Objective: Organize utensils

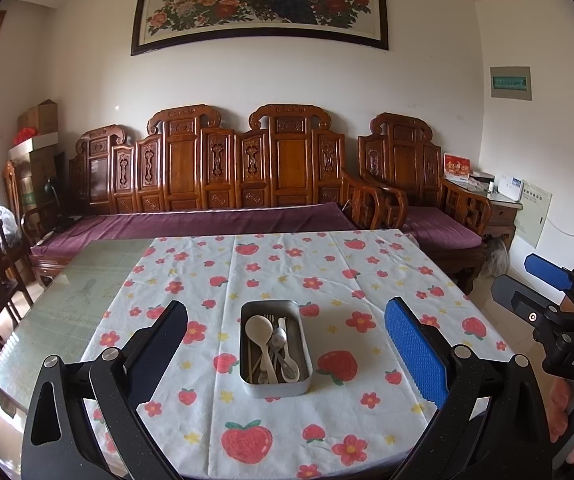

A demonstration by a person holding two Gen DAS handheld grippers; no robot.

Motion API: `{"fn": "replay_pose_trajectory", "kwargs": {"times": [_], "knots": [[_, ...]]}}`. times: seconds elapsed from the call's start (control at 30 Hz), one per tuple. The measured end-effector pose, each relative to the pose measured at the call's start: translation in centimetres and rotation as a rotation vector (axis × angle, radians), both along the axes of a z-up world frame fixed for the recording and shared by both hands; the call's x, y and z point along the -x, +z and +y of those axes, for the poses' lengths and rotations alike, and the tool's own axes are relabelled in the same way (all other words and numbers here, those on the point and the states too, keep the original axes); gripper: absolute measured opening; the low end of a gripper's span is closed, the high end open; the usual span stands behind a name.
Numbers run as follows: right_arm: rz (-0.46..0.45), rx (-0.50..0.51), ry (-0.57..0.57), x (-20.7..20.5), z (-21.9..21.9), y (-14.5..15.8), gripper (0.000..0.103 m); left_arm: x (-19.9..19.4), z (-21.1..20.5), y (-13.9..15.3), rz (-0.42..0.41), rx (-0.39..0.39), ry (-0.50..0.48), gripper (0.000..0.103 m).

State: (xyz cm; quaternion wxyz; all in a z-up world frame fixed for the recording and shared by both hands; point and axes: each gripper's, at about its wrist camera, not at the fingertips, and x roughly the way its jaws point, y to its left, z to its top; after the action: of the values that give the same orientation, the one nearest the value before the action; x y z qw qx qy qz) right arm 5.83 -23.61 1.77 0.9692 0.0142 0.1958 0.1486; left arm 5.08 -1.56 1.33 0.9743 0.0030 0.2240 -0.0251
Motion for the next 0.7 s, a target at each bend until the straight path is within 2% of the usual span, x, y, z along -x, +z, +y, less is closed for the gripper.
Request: {"fn": "replay_pose_trajectory", "kwargs": {"times": [0.7], "knots": [[0.0, 0.001, 0.001, 0.01, 0.37, -0.06, 0.101, 0.13, -0.39, 0.73, -0.005, 0.004, -0.003, 0.096]]}}
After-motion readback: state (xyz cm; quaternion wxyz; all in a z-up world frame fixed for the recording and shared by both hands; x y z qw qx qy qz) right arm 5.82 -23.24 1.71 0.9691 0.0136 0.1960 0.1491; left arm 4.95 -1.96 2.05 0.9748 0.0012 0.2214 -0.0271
